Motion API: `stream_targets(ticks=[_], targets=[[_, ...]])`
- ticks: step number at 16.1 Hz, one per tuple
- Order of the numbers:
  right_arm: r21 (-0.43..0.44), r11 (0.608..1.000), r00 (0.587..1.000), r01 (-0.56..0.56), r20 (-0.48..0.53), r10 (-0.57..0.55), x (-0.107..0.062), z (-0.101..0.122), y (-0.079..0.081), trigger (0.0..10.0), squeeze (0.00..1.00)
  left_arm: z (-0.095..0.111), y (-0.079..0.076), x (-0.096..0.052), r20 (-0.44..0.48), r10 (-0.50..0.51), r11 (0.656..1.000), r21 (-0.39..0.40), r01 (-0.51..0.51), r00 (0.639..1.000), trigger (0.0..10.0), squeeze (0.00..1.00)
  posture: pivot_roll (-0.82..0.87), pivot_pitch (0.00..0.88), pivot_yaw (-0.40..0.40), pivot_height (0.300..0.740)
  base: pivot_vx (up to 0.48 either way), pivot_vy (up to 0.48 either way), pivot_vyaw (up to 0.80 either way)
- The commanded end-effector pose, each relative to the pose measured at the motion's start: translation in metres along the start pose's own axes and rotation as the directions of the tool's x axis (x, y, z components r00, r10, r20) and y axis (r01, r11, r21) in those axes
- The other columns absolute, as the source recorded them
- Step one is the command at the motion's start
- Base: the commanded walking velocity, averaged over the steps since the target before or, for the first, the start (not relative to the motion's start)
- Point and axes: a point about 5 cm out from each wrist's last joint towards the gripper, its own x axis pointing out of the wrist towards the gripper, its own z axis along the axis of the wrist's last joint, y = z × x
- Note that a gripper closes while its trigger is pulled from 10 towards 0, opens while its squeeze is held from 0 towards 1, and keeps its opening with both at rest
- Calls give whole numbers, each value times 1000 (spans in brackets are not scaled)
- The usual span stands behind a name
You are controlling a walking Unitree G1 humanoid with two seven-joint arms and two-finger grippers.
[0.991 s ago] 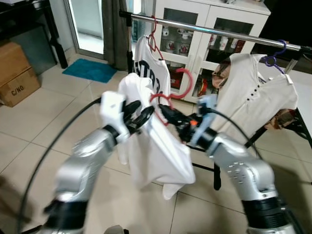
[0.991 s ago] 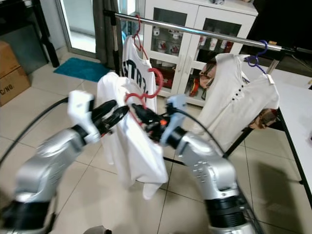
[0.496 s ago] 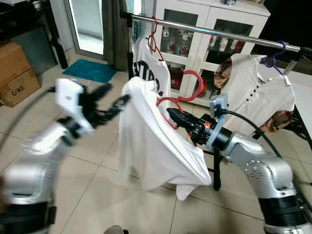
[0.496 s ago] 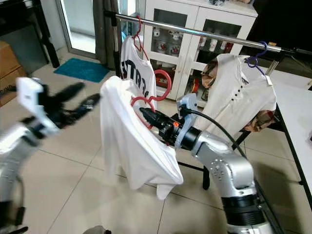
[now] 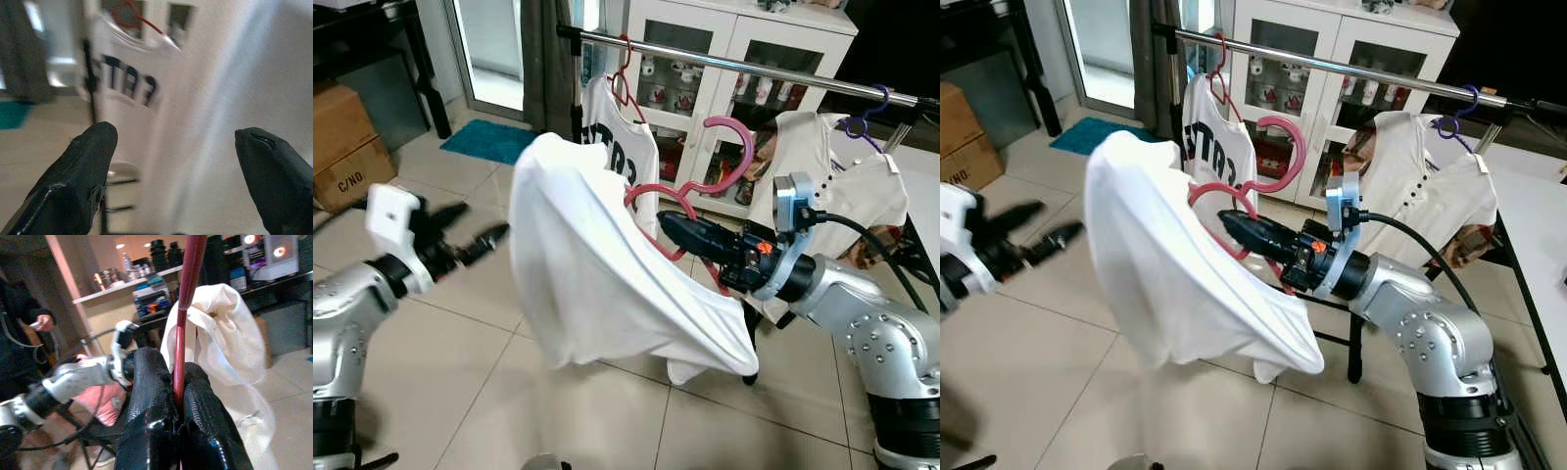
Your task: Hang hanger
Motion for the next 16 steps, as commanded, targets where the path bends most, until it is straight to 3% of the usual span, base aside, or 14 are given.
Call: stream_targets(ticks=[1,3,4,5,6,16], targets=[[-24,999,999,-34,24,35,-2,9,5,10000,0,1,-3,5,-7,-59,998,13,59,998,10000,0,-7,0,-75,710,0,0,0],[-19,999,999,-44,22,44,-1,8,8,10000,0,2,-4,11,-5,-103,995,13,103,995,9922,0,-9,0,-73,710,0,0,0],[-16,999,998,-50,22,50,-1,8,9,10000,0,0,-6,16,-30,-141,990,22,142,989,3961,0,-9,0,-73,710,0,0,0],[-14,998,998,-55,23,55,-1,8,10,10000,0,-2,-8,19,-43,-154,987,31,155,987,1490,0,-12,0,-67,710,0,0,0],[-12,998,998,-58,25,58,-1,8,11,10000,0,-2,-7,21,-40,-151,987,41,153,988,0,0,-12,0,-67,710,0,0,0],[2,997,995,-81,53,81,0,11,13,10000,0,-6,6,26,-20,-79,993,81,80,997,0,0,-10,0,-68,710,0,0,0]])
